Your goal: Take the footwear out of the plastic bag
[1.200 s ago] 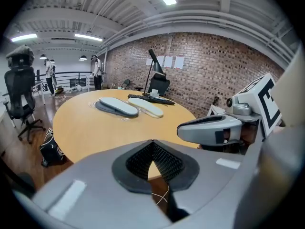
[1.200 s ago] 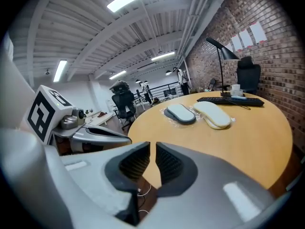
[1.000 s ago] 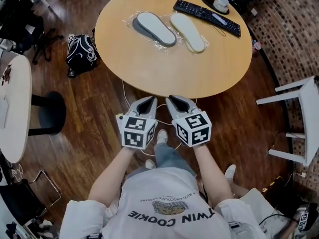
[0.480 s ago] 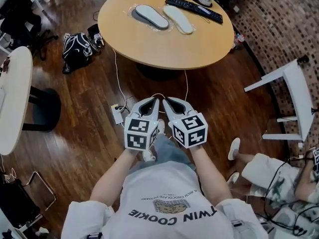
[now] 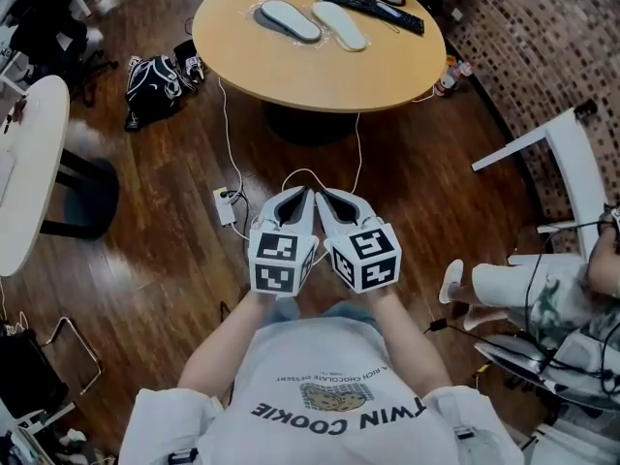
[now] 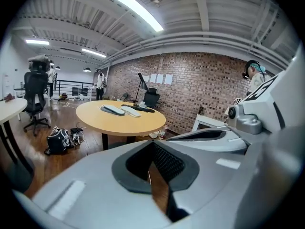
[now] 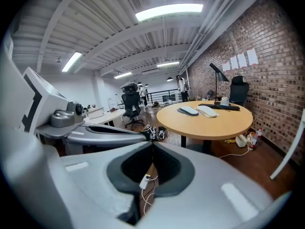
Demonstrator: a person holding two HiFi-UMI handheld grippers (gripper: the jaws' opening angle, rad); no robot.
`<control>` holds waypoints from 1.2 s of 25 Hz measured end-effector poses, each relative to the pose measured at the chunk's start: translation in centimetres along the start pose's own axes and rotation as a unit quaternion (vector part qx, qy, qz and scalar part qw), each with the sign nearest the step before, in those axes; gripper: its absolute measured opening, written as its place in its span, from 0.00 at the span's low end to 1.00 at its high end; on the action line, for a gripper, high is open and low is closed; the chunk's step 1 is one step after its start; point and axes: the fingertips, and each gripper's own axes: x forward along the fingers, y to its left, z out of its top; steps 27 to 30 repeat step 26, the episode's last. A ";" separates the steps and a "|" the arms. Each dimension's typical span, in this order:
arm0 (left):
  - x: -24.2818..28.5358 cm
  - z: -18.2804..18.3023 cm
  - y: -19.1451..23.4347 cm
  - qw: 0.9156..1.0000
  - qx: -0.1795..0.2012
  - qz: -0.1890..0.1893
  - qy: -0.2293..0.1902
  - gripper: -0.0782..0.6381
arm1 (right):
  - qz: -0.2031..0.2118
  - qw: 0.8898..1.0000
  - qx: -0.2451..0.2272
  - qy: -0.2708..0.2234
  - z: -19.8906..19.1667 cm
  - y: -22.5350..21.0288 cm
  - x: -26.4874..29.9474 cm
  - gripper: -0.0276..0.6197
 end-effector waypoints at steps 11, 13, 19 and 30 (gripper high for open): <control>-1.9 -4.4 -13.0 0.998 -0.007 0.058 -0.005 0.11 | 0.013 1.000 -0.012 0.008 -6.4 -4.4 -11.6 0.05; -2.7 -5.2 -15.1 0.998 -0.005 0.063 -0.005 0.11 | 0.017 1.000 -0.008 0.009 -7.8 -4.5 -13.6 0.05; -3.8 -7.3 -19.1 0.997 0.000 0.072 -0.004 0.11 | 0.020 1.000 0.006 0.004 -10.9 -5.0 -17.8 0.05; -4.3 -8.8 -22.7 0.997 0.003 0.072 0.007 0.11 | 0.025 1.000 0.007 -0.006 -11.9 -5.4 -21.3 0.05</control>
